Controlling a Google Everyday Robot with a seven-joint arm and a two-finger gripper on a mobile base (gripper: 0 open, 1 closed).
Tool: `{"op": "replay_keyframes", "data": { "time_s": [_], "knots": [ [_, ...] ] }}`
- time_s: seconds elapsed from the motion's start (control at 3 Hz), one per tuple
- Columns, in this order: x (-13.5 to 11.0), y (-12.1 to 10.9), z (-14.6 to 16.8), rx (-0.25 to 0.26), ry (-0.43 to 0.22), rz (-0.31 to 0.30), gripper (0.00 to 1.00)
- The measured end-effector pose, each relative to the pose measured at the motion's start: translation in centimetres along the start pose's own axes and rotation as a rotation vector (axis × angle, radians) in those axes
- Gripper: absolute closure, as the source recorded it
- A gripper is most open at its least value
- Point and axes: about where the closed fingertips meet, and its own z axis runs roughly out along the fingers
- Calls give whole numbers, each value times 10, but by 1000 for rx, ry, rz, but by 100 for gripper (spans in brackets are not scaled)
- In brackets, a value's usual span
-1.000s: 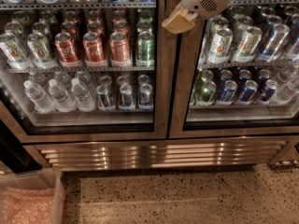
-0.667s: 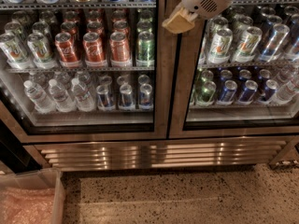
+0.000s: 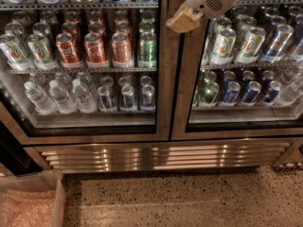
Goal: Open left fridge door
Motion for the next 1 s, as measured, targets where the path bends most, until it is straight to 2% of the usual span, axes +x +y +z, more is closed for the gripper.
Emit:
{"op": "replay_keyframes", "data": {
  "time_s": [1.0],
  "knots": [
    [6, -15, -4, 0, 0, 0, 100]
  ]
}}
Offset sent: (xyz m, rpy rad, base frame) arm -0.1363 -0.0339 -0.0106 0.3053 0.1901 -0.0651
